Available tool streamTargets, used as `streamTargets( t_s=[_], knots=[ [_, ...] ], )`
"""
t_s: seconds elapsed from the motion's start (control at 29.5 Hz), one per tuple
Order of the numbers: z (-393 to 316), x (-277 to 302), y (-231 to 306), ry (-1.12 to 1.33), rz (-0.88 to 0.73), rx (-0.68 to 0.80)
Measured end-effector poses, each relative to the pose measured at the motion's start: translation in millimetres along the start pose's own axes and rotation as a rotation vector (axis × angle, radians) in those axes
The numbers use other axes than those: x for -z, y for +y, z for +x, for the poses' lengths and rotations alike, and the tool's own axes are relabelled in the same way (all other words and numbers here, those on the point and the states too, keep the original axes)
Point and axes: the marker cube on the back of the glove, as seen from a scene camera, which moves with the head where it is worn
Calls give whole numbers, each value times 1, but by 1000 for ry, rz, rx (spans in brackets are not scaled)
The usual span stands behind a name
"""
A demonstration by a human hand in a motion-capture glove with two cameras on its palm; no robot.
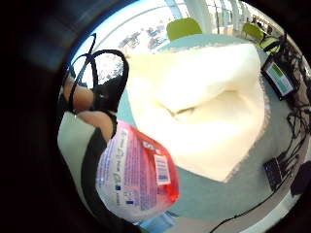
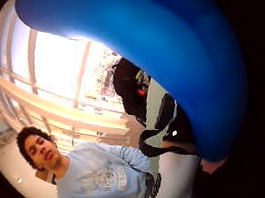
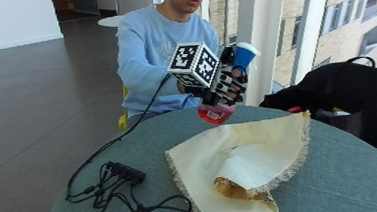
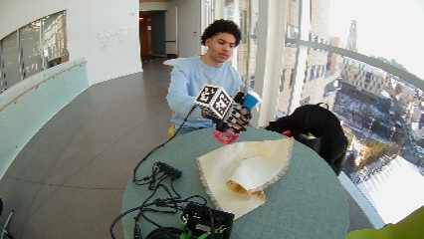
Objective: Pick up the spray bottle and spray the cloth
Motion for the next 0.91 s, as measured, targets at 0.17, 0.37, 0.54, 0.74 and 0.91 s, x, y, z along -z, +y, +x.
streamTargets(
  t_s=[0.17, 0.37, 0.54, 0.74, 0.91],
  knots=[
    [-38, -46, -12, -144, 80, 118],
    [-64, -110, -34, -253, 170, 242],
    [-65, -155, -51, -279, 205, 270],
    [-54, -179, -62, -297, 229, 263],
    [-50, -186, -62, -285, 216, 256]
  ],
)
